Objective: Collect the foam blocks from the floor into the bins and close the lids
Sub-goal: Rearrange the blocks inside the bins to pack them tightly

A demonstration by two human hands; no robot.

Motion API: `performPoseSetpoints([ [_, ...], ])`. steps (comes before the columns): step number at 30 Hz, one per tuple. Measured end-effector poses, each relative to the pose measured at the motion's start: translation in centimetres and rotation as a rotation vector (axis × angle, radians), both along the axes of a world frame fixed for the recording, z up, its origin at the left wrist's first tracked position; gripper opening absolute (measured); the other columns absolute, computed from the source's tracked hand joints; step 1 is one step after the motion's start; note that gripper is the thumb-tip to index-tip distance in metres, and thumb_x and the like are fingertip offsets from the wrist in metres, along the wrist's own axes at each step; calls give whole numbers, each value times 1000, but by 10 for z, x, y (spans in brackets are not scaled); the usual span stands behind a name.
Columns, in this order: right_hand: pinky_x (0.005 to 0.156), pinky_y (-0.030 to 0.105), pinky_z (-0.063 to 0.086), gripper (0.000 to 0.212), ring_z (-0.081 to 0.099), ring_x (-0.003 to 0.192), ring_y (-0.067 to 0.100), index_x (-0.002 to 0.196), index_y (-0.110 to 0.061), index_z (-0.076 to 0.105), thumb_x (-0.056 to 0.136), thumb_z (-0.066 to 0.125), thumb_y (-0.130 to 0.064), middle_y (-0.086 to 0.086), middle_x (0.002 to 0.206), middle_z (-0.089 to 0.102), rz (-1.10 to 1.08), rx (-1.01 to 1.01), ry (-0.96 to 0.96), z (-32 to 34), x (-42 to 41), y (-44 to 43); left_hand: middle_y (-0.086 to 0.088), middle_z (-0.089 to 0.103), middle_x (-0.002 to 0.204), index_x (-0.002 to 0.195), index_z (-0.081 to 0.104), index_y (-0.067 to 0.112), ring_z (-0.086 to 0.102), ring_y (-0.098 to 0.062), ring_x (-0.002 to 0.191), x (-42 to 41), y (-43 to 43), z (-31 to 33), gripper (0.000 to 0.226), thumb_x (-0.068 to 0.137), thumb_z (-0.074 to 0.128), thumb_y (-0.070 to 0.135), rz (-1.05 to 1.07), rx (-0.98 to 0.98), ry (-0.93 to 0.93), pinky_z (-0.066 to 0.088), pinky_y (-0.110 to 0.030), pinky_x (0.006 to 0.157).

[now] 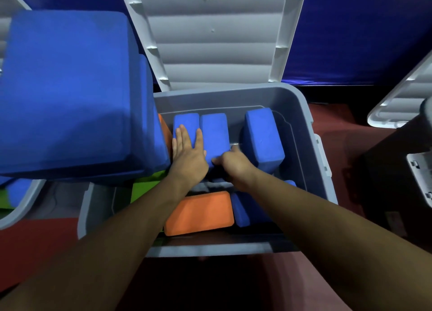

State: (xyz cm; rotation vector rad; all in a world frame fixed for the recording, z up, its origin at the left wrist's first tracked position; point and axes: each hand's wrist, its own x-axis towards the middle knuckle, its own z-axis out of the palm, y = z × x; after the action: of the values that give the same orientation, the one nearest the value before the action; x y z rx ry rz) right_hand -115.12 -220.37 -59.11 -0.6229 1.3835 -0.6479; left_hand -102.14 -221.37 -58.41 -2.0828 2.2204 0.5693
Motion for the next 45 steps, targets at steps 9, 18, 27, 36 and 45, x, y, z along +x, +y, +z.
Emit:
performPoseSetpoints([
  [9, 96, 48, 51, 49, 66, 103, 35, 131, -1, 52, 83, 62, -2, 16, 114, 70, -103, 9, -199, -3, -1, 0, -9, -10, 164, 156, 1, 8, -12, -18, 151, -4, -5, 12, 61, 105, 31, 20, 43, 67, 212, -11, -34, 121],
  [18, 88, 43, 54, 19, 66, 87, 28, 98, 2, 65, 91, 66, -16, 14, 88, 69, 383, -199, 348, 38, -10, -8, -7, -5, 165, 157, 11, 14, -5, -20, 152, 11, 12, -4, 59, 104, 38, 20, -42, -78, 106, -5, -37, 120],
  [27, 97, 44, 40, 82, 46, 124, 45, 146, 2, 20, 93, 57, -47, 28, 142, 38, 343, -127, 1108, 47, -81, -11, -10, 0, 165, 156, 15, 11, -2, -23, 152, 12, 15, -7, 58, 105, 39, 23, -52, -104, 124, -3, -38, 120],
  [36, 88, 42, 45, 66, 56, 114, 41, 126, 2, 37, 93, 56, -53, 25, 126, 57, 296, -242, 852, 46, -53, 1, -8, -2, 165, 157, 12, 12, -4, -20, 152, 11, 17, -3, 57, 106, 35, 21, -36, -79, 164, -4, -37, 121],
  [45, 95, 41, 47, 45, 59, 106, 34, 131, -2, 43, 107, 33, -39, 22, 129, 58, 384, -172, 548, 37, -51, 3, 17, -4, 163, 155, 11, 41, -11, -3, 149, -2, 25, -1, 54, 105, 31, 39, -287, -140, 194, 0, -54, 121],
])
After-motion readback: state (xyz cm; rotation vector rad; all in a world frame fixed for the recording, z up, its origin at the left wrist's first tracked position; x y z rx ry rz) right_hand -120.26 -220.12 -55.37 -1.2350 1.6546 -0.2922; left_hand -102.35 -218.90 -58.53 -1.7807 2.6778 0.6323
